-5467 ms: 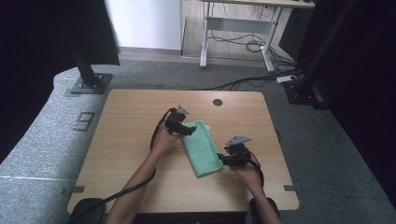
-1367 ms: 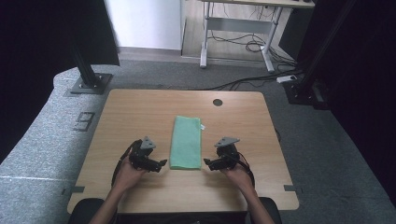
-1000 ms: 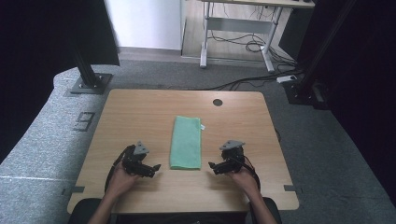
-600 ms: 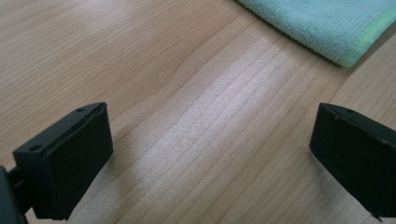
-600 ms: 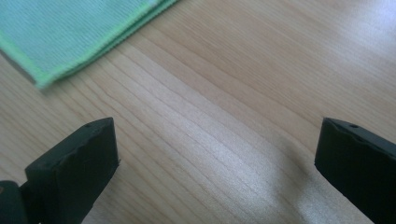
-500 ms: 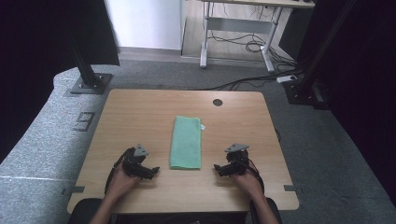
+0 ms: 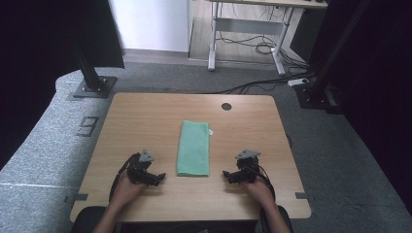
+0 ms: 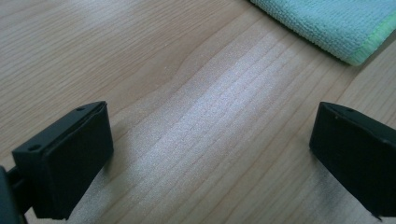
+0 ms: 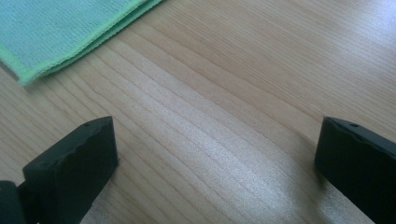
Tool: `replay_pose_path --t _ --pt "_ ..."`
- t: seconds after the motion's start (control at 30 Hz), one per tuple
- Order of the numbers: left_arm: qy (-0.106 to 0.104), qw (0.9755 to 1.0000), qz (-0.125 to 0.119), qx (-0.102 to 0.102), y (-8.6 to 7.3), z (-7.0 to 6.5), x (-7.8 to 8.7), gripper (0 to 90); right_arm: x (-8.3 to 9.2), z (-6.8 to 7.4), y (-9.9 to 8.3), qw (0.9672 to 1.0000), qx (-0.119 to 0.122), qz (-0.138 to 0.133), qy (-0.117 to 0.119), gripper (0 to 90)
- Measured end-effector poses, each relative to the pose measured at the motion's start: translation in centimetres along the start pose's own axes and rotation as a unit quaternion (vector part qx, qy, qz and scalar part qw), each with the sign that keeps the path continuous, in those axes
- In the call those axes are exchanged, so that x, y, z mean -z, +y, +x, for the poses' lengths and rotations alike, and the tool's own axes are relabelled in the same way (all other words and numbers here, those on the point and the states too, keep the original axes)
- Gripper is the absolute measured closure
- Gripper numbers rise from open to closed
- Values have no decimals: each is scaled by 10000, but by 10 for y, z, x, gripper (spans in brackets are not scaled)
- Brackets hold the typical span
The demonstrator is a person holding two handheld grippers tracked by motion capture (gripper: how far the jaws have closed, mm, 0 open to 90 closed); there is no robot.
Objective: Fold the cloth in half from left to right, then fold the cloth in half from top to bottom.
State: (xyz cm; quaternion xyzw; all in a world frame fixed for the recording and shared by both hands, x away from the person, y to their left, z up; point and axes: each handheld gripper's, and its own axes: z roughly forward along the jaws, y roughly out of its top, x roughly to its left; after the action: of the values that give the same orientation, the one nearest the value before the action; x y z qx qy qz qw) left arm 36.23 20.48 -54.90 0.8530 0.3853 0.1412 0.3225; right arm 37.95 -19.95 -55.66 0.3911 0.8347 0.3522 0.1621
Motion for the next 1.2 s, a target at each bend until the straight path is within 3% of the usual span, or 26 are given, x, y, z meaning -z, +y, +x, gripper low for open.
replay_pose_path --t 0.57,0.67,0.8,0.97,1.13,1.2 --pt "4 10000 4 0 0 0 0 0 0 0 0 10000 0 0 1 0" --pt "31 9999 108 15 5 -1 -1 0 0 0 0 10000 -3 1 -4 0" --pt "103 9999 -8 -72 16 -4 -1 0 -1 2 4 9999 -3 110 36 0" --pt "-8 9997 -251 30 35 -7 -2 0 -4 8 16 9998 22 21 219 1" --pt "-116 9991 -395 35 55 -18 -21 0 -11 17 36 9993 15 -112 361 8" --pt "-115 9995 -303 -41 59 -23 -31 0 -16 22 44 9993 114 -121 347 14"
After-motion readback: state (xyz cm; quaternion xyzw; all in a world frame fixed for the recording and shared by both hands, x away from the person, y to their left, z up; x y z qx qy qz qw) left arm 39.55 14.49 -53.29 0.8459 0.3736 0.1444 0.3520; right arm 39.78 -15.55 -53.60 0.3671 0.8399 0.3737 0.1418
